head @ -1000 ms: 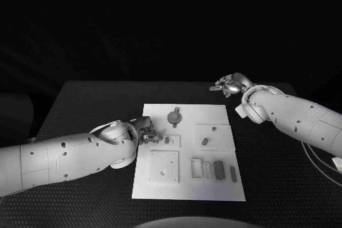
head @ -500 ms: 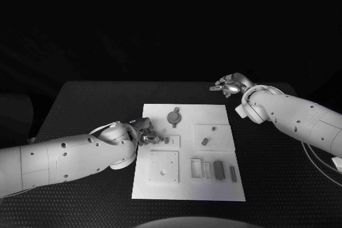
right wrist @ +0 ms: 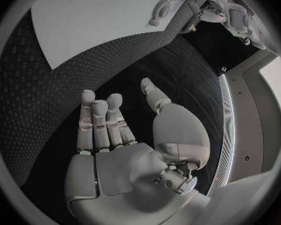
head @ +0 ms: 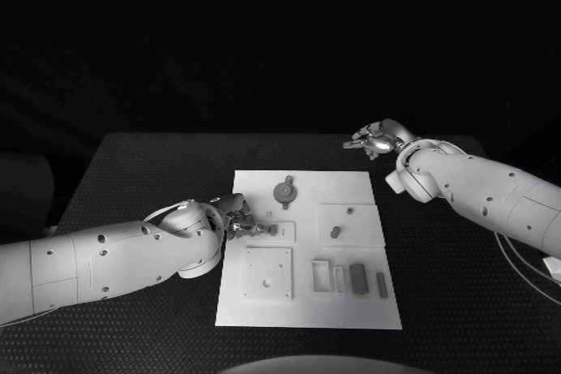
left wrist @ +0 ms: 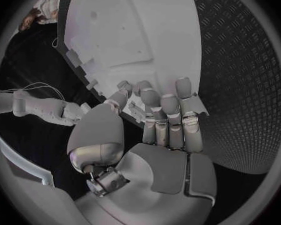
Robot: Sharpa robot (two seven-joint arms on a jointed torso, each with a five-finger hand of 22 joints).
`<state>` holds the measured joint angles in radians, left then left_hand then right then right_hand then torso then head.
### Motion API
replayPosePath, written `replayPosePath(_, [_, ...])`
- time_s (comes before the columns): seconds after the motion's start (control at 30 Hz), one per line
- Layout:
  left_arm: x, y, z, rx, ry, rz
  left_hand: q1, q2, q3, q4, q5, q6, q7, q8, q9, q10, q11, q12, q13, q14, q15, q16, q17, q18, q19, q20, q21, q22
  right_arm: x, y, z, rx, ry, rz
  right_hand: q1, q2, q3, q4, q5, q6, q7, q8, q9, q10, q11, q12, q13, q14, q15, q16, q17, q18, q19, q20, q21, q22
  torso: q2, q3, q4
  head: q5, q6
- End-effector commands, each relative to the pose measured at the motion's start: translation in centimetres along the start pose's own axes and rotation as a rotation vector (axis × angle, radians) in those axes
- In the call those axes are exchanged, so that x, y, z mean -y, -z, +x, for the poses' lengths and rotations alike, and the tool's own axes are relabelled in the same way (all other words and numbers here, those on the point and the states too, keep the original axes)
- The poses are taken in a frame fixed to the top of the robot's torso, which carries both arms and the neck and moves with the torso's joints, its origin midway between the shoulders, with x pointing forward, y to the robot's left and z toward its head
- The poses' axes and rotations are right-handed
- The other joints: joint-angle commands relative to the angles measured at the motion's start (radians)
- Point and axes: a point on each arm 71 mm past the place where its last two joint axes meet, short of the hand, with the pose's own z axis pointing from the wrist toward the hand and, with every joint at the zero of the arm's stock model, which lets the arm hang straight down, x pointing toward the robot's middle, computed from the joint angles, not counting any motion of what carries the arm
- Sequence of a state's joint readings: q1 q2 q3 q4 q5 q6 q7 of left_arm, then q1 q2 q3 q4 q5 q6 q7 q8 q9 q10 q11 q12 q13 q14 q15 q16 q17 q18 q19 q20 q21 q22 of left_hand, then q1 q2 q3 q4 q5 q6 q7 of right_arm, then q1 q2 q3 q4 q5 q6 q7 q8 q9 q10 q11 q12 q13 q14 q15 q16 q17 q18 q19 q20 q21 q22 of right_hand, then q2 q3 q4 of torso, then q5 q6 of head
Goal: Assemble the parts on the task board
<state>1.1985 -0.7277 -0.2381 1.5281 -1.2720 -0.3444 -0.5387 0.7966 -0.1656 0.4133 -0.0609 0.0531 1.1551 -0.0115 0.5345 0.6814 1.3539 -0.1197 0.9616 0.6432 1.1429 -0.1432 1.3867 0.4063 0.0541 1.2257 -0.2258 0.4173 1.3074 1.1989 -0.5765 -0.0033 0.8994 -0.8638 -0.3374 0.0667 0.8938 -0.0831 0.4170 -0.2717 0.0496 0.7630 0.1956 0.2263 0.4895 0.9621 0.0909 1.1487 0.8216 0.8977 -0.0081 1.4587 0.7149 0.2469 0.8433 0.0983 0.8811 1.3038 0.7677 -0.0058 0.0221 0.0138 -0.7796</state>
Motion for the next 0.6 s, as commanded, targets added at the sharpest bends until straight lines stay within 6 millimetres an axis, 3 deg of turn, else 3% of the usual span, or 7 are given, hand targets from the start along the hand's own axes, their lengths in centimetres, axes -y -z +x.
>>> replayPosePath(0.03, [-0.5, 0.0, -0.1, 0.016, 0.013, -0.015, -0.009, -0.002, -0.016, -0.001, 0.006, -0.011, 0.000, 0.007, -0.003, -0.010, 0.001, 0.006, 0.001, -0.010, 0.001, 0.003, 0.001, -0.021, -0.006, -0.005, -0.004, 0.015, 0.0, 0.0, 0.1, -0.009, -0.002, -0.008, -0.008, 0.002, 0.005, 0.001, 0.000, 0.004, 0.003, 0.002, -0.001, -0.159, -0.003, 0.005, -0.001, 0.000, -0.009, 0.004, -0.001, 0.015, -0.004, 0.002, -0.004, 0.001, 0.000, -0.0006, -0.0004, -0.001, 0.001])
replayPosePath(0.23, [-0.7, 0.0, -0.3, 0.027, 0.018, -0.019, -0.016, -0.028, -0.030, 0.015, 0.002, -0.019, 0.001, 0.008, -0.007, -0.015, 0.001, 0.007, 0.001, -0.013, -0.003, 0.002, 0.001, -0.021, -0.006, -0.008, -0.011, 0.012, 0.1, 0.1, 0.0, -0.008, -0.002, -0.006, -0.008, 0.002, 0.005, 0.000, 0.000, 0.003, 0.003, 0.002, -0.002, -0.159, -0.003, 0.005, -0.002, 0.000, -0.009, 0.004, -0.001, 0.015, -0.005, 0.002, -0.004, 0.001, 0.000, -0.0003, 0.0005, -0.003, 0.000])
replayPosePath(0.4, [-0.8, 0.0, -0.6, 0.041, 0.031, -0.019, -0.005, -0.065, -0.012, 0.068, 0.001, -0.025, 0.002, 0.013, -0.012, -0.020, 0.003, 0.009, 0.001, -0.017, -0.007, 0.001, 0.000, -0.024, -0.003, -0.011, -0.019, 0.009, 0.1, 0.1, 0.1, -0.009, -0.002, -0.006, -0.008, 0.002, 0.005, 0.000, 0.000, 0.003, 0.003, 0.002, -0.002, -0.159, -0.003, 0.005, -0.002, 0.000, -0.009, 0.004, -0.001, 0.015, -0.005, 0.002, -0.004, 0.001, 0.000, -0.0006, 0.0005, -0.005, 0.001])
replayPosePath(0.6, [-0.8, -0.2, -1.6, 0.057, 0.135, -0.010, 0.033, -0.071, -0.019, 0.110, 0.001, -0.057, 0.014, 0.009, -0.018, -0.052, 0.014, -0.008, -0.005, -0.045, -0.003, -0.016, -0.008, -0.034, -0.028, -0.007, -0.039, 0.006, 0.3, 0.1, 0.0, -0.008, -0.002, -0.003, -0.008, 0.002, 0.005, 0.000, 0.000, 0.002, 0.003, 0.002, -0.002, -0.159, -0.003, 0.006, -0.002, 0.000, -0.009, 0.004, -0.001, 0.015, -0.005, 0.002, -0.004, 0.001, 0.000, -0.0001, -0.0001, -0.004, 0.004])
